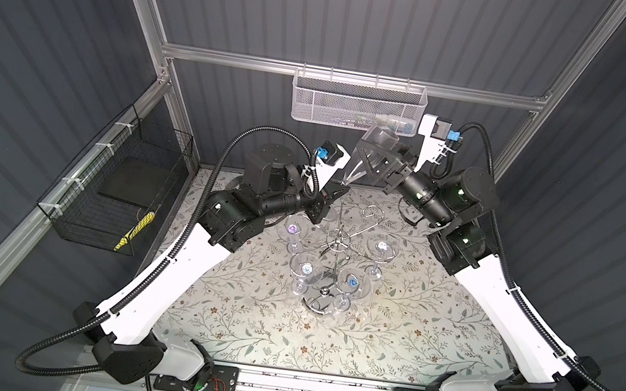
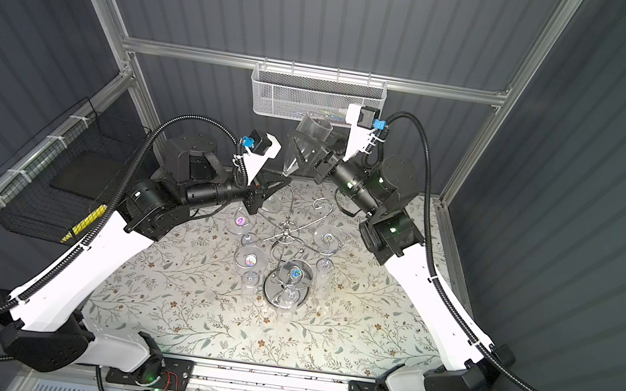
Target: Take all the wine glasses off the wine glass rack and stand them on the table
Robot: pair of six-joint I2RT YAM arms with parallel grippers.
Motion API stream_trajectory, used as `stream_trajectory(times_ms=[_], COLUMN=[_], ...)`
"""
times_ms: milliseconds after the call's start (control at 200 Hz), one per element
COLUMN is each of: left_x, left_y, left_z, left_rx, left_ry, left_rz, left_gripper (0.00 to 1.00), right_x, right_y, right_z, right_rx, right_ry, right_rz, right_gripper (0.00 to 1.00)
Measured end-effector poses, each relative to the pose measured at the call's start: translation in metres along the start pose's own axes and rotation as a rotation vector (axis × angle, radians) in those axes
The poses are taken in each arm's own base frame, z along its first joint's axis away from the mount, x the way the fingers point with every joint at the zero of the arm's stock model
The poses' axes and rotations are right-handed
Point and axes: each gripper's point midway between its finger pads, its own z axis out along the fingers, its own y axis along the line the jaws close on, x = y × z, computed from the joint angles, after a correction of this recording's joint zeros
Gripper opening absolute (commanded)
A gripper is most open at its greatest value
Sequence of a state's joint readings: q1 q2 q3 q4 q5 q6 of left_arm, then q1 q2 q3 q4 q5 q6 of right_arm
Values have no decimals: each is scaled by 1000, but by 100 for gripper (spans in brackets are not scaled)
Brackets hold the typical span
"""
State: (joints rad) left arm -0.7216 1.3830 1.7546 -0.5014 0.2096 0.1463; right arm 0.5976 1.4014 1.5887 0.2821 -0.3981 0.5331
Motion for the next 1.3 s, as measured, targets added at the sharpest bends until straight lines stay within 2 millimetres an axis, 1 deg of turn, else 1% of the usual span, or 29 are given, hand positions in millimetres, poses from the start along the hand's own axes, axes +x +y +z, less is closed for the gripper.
stream_trajectory(times_ms=[290, 340, 515, 650, 665, 700, 765, 860, 890, 920, 1006, 1086, 1201, 1301], left_x=[0, -1, -1, -1, -1, -1, 0, -2, -3, -5, -13, -21, -34, -41], left_y=[0, 0, 0, 0, 0, 0, -1, 0, 0, 0, 1, 1, 1, 2], left_z=[-1, -1, -1, -2, -2, -3, -4, -10, -13, -16, -28, -41, -60, -73], left_rx=[0, 0, 0, -1, -1, -2, -3, -17, -21, -27, -51, -70, -91, -113], left_ry=[-1, -1, -2, -2, -2, -3, -5, -25, -34, -44, -85, -126, -183, -217], left_rz=[12, 13, 17, 17, 17, 17, 19, 25, 19, 16, 15, 19, 24, 24], left_gripper=[0, 0, 0, 0, 3, 13, 24, 52, 58, 62, 70, 73, 74, 75], right_x=[2, 1, 1, 1, 1, 1, 2, 4, 5, 5, 4, -1, -18, -38], right_y=[-1, -1, -1, -1, 0, 0, 1, 1, 0, -1, -1, 0, 3, 2], right_z=[0, 0, 0, 0, 0, 0, 1, 1, 1, 1, 1, 0, -2, -7], right_rx=[5, 4, 3, 3, 2, 2, -3, 0, 2, 6, 14, 22, 30, 50], right_ry=[7, 6, 6, 5, 5, 5, 8, 16, 18, 19, 21, 19, -6, -39], right_rz=[-2, -2, -5, -8, -7, -8, -10, -25, -33, -40, -70, -103, -164, -231], right_gripper=[56, 55, 46, 46, 46, 46, 46, 46, 46, 46, 46, 46, 46, 47])
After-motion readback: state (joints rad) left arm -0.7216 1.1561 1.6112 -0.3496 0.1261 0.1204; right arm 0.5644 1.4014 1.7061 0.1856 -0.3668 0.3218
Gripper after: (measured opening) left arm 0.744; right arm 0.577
